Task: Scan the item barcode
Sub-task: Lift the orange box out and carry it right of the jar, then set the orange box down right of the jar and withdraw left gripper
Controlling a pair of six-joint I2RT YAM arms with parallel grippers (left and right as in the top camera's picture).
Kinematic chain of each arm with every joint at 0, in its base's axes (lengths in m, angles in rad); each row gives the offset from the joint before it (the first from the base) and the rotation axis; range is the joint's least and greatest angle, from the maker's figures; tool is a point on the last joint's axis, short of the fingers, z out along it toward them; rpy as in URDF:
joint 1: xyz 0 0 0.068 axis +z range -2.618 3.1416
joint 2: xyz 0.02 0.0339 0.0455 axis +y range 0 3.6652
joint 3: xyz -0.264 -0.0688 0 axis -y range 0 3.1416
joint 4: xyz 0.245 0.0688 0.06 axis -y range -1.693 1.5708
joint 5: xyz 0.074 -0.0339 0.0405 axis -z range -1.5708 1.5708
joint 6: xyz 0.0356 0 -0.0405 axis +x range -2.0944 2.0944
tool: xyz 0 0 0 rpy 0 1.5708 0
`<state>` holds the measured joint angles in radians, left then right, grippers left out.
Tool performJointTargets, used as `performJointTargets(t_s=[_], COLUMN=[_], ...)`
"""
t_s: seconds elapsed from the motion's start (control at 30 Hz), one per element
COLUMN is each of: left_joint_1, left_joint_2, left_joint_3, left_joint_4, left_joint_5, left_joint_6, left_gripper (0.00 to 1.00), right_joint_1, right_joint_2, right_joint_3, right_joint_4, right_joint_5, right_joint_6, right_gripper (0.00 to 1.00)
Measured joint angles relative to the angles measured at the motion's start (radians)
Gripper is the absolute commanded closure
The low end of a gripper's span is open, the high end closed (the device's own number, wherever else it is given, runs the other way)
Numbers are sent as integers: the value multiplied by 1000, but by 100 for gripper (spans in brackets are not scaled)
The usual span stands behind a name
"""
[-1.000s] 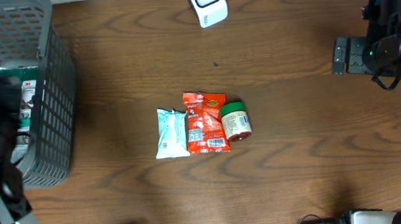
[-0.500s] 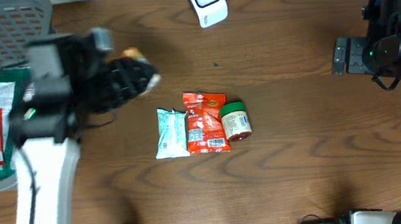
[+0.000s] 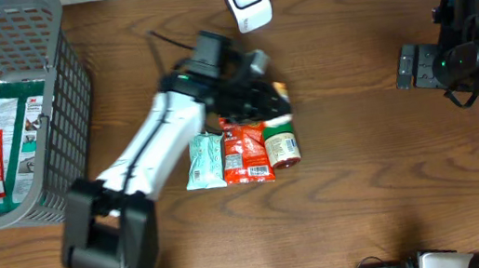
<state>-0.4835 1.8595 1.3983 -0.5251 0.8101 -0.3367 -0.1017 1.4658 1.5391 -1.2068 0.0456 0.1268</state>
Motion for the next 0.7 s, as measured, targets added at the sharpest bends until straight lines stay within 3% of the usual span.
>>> performJointTargets(t_s=[0.2, 0.53, 0.7], left_joint_1=[-158, -398, -428], left_joint_2=[29, 43, 98], left_joint_3=[-3, -3, -3], left_joint_4=[183, 238, 280], left_joint_5=[-148, -677, -758], left_joint_6=[-71, -134, -135], left_gripper=[50, 47, 48], right_joint_1=[0, 0, 0], right_joint_2=[0, 0, 0], right_joint_3=[0, 0, 0], right_joint_4=[0, 0, 0], right_joint_5=[0, 0, 0], right_joint_6=[0, 0, 0], right_gripper=[1, 1, 1])
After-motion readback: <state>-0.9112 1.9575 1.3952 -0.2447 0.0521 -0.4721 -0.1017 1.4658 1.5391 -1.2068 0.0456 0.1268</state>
